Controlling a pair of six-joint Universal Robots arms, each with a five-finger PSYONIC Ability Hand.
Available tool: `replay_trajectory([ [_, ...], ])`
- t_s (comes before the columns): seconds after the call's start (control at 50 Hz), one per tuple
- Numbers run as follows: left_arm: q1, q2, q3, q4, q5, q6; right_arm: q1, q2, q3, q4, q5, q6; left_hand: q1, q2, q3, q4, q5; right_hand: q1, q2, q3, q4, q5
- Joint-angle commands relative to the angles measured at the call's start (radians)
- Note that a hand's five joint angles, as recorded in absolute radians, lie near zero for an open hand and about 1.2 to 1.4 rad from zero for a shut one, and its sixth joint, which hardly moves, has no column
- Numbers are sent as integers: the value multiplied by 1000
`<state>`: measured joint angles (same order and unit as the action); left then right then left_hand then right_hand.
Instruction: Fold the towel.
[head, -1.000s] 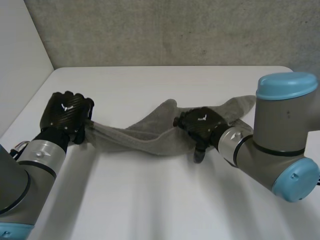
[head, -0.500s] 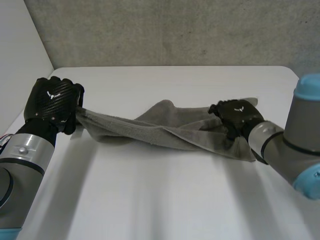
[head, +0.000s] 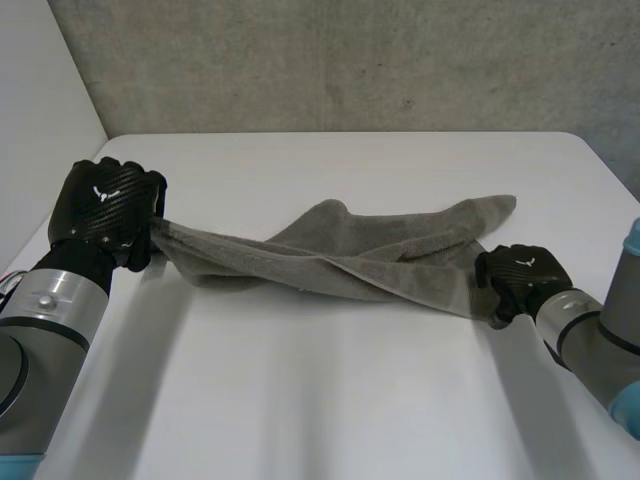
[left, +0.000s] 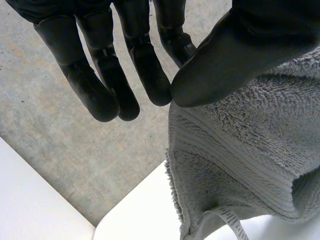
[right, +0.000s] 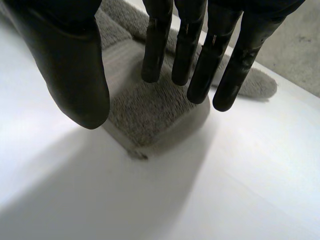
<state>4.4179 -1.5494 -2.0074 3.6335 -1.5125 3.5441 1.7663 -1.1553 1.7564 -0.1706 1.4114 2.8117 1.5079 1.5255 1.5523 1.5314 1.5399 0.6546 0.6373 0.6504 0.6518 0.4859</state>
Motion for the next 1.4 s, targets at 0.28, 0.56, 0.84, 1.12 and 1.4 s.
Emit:
replay_trajectory([
  [0.28, 2, -41, -7, 8, 0, 1, -51, 86, -54, -17, -115, -43, -112, -129, -156, -135, -318, -258, -241, -254, -256, -264],
  [0.56, 2, -49, -8, 10, 0, 1, -50, 184, -195, -6, -108, -43, -112, -129, -156, -135, -318, -197, -180, -193, -194, -203],
  [0.84, 2, -80, -4, 10, 0, 1, -50, 236, -250, -4, -108, -46, -112, -129, -156, -135, -318, -68, -50, -63, -65, -73],
  [1.12, 2, -84, 1, 11, 0, 1, -51, 284, -305, -1, -106, -58, -112, -129, -156, -135, -318, -73, -56, -69, -71, -79],
  [1.4, 2, -92, 4, 11, 0, 1, -48, 315, -347, -3, -100, -101, -112, -129, -156, -135, -318, 167, 184, 171, 170, 161],
])
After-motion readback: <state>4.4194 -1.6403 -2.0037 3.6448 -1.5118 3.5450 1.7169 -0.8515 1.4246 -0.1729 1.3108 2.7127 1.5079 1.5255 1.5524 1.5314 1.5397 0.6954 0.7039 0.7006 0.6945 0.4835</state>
